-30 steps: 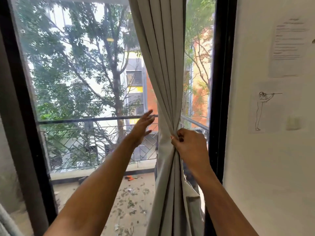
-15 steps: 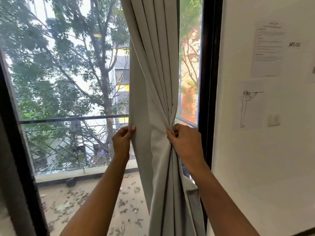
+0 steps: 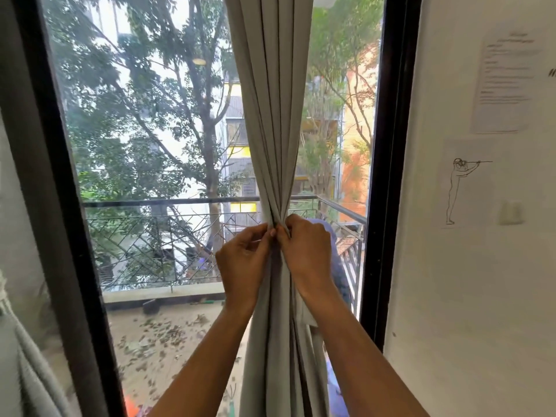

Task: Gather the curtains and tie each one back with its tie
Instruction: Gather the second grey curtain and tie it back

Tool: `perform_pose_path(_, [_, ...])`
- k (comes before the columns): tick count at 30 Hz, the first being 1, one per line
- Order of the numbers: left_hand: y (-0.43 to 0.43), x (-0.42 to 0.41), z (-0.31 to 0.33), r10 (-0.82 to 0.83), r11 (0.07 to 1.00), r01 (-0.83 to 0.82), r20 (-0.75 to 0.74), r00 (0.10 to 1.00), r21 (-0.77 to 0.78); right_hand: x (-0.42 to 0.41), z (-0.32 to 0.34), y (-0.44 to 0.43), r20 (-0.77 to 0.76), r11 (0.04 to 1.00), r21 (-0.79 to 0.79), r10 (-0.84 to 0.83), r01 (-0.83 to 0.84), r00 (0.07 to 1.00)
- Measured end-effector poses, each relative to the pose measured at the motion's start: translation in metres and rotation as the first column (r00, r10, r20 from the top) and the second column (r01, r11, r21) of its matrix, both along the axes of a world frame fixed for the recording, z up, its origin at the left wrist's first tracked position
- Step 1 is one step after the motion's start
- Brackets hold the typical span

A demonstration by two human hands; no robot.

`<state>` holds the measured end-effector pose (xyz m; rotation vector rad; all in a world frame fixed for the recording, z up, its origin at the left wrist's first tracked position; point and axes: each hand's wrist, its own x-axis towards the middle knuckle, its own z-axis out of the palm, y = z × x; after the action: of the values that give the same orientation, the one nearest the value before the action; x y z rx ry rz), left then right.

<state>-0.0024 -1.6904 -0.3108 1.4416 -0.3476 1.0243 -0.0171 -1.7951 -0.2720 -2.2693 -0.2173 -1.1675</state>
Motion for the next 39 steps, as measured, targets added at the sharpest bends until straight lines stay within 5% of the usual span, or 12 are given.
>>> perform_pose_path(5, [-0.002,-0.006,0.007,0.033,0.998,-0.030,-0.056,0.998,0.047,-0.006,-0.001,-0.001,-0.001,0.995,0.050,0.084,-0.083,0.996])
perform_pose_path(8, [0.005,-0.010,0.014,-0.089,0.994,0.099,-0.158,0.983,0.054,-0.007,-0.005,0.000,-0.023,0.989,0.050,0.141,-0.140,0.990])
perform_pose_path(13, [0.026,-0.010,0.030,-0.431,0.894,0.444,-0.407,0.805,-0.067,-0.007,-0.008,0.001,-0.020,0.986,0.059,0.158,-0.156,0.987])
perform_pose_path(17, [0.045,0.004,0.041,-0.483,0.821,0.571,-0.525,0.701,0.008,-0.005,-0.006,0.002,0.014,0.988,0.102,0.113,-0.113,0.994])
perform_pose_path(21, [0.054,0.054,0.048,-0.437,0.884,0.466,-0.394,0.809,-0.023,-0.004,-0.004,-0.002,0.018,0.988,0.098,0.118,-0.120,0.993])
perform_pose_path(23, [0.045,0.091,0.045,-0.433,0.889,0.455,-0.431,0.792,-0.056,-0.005,-0.004,-0.005,0.025,0.991,0.081,0.103,-0.105,0.994])
perform_pose_path(25, [0.027,0.120,0.040,-0.581,0.777,0.614,-0.535,0.613,-0.139,-0.006,-0.003,-0.009,0.039,0.996,0.048,0.073,-0.075,0.997])
perform_pose_path(28, [0.002,0.137,0.028,-0.819,0.469,0.804,-0.522,0.239,-0.367,-0.008,-0.002,-0.016,0.020,0.998,0.031,0.055,-0.055,0.998])
perform_pose_path(30, [-0.005,0.137,0.020,-0.880,0.369,0.829,-0.446,0.165,-0.420,-0.010,-0.002,-0.020,0.021,0.998,0.026,0.059,-0.060,0.998])
perform_pose_path(32, [-0.007,0.132,0.014,-0.898,0.371,0.814,-0.394,0.194,-0.447,-0.012,-0.002,-0.024,0.030,0.999,0.005,0.043,-0.043,0.999])
perform_pose_path(36, [0.005,0.108,-0.003,-0.630,0.773,0.529,-0.327,0.705,-0.350,-0.010,-0.003,-0.028,0.010,0.999,-0.041,-0.021,0.021,1.000])
perform_pose_path(39, [0.018,0.082,-0.009,-0.391,0.912,0.348,-0.199,0.899,-0.217,-0.005,-0.004,-0.021,0.008,0.996,-0.064,-0.059,0.059,0.998])
